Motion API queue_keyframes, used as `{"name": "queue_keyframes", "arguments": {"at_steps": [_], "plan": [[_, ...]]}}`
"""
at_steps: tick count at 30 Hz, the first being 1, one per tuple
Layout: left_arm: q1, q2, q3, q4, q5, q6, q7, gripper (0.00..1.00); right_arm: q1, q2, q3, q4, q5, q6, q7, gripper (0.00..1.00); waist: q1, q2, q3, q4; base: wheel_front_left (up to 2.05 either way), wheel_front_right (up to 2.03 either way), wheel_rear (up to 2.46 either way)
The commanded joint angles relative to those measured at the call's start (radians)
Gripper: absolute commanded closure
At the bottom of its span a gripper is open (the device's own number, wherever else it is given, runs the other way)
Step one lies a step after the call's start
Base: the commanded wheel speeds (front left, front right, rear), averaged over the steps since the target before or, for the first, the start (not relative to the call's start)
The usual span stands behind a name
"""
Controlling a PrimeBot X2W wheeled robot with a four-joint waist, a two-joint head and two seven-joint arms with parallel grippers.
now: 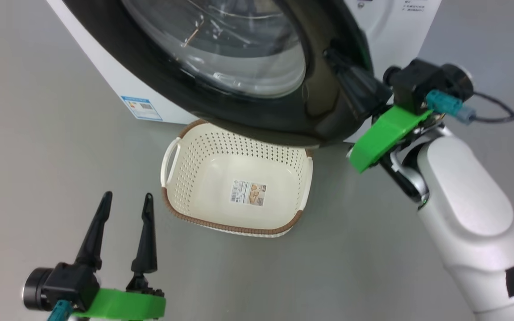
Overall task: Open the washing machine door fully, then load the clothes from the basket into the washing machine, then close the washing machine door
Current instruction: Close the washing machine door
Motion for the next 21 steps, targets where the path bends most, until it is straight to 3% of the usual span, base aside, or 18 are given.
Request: {"name": "queue_keyframes", "arguments": {"at_steps": [1, 21], "plan": [[-0.038, 0.009, 0.040, -0.028, 0.012, -0.011, -0.009, 0.00, -0.037, 0.004, -0.002, -0.002, 0.013, 0.001, -0.003, 1.00, 0.0001, -0.0001, 0.022, 0.009, 0.00, 0.00, 0.00], [-0.110, -0.060, 0.061, -0.020, 0.047, -0.070, -0.009, 0.00, -0.364, -0.060, -0.022, 0.320, 0.035, 0.001, -0.083, 1.00, 0.0001, -0.0001, 0.149, 0.063, 0.00, 0.00, 0.00]]}}
